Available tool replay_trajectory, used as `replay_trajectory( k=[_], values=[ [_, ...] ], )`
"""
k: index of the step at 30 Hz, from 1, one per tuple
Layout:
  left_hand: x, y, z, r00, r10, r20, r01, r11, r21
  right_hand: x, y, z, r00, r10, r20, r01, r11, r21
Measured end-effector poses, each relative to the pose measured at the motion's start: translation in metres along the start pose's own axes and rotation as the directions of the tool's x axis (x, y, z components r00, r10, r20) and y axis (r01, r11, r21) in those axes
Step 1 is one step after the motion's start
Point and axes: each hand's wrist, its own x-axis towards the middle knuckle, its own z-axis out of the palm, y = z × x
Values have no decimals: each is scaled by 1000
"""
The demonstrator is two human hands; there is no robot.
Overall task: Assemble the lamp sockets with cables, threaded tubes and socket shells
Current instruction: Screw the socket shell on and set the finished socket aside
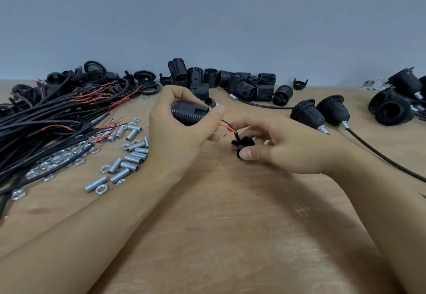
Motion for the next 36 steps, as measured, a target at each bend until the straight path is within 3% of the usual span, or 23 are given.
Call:
replay_trajectory(
  k=[6, 13, 22, 36],
  values=[
    [0, -1, -1, 1000, 27, -13, -26, 998, 53, -3, -2, -2, 998, -44, -48, 56, 959, 279],
    [-7, 3, 3, 992, 113, 57, -122, 976, 181, -1, -5, 0, 996, -71, -56, 87, 914, 396],
    [-9, 3, 7, 983, 32, 181, -50, 994, 95, 1, -10, 5, 991, -111, -69, 130, 836, 533],
    [-6, -4, 7, 982, -72, 173, 34, 977, 211, 3, -3, 3, 990, -112, -82, 136, 901, 412]
  ],
)
